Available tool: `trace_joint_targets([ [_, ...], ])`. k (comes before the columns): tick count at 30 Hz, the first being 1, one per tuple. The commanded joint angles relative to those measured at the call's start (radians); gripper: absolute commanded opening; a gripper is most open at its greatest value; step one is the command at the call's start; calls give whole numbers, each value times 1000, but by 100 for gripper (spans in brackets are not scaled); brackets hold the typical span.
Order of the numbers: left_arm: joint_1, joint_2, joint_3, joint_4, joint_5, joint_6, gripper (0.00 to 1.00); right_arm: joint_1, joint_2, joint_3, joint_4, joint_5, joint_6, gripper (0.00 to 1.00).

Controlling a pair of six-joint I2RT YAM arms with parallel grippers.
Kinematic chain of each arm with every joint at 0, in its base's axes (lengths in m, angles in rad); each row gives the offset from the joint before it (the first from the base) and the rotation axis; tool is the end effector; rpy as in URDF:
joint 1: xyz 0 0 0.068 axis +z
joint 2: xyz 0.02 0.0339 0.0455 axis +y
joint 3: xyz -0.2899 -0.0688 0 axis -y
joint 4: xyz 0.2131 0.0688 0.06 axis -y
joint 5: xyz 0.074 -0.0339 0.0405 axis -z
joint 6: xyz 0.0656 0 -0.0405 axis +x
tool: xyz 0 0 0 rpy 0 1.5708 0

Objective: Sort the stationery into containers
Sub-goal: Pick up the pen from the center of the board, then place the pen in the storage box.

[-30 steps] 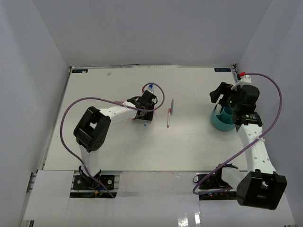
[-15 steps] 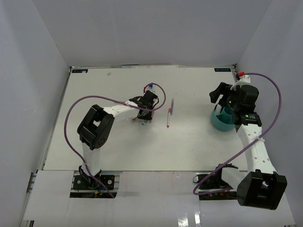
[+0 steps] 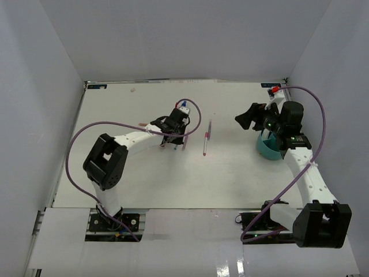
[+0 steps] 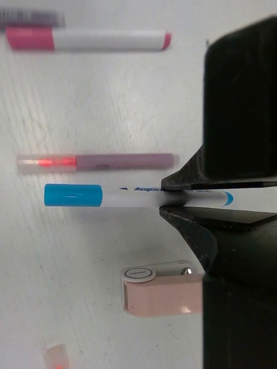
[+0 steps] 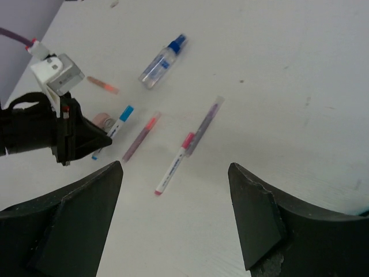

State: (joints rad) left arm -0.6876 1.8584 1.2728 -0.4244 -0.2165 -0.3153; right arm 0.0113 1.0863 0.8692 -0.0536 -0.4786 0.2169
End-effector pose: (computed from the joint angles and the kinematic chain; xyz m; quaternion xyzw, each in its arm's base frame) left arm 0.3076 -0.2344 0.2068 0.1474 0.9444 -0.0412 0.2912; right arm 0.2331 0.0328 0.3474 -0.0633 0.7840 0.2544 0.5627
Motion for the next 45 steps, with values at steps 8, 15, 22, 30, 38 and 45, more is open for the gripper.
trace_joint_targets([
  [8, -95, -407, -207, 302, 268, 217, 22, 245, 121, 68, 112, -147, 148, 80],
  [15, -130, -481, -247, 369, 322, 262, 23, 340, 199, 86, 202, -146, 240, 78],
  [22, -148, -510, -271, 414, 342, 268, 25, 391, 250, 102, 250, -147, 285, 73],
  [30, -150, -512, -279, 452, 327, 268, 26, 406, 276, 103, 267, -178, 297, 55],
  [38, -148, -478, -271, 461, 304, 243, 32, 408, 256, 93, 247, -175, 276, 16],
  [45, -148, -459, -265, 429, 273, 205, 79, 385, 201, 105, 94, 36, 156, 8],
])
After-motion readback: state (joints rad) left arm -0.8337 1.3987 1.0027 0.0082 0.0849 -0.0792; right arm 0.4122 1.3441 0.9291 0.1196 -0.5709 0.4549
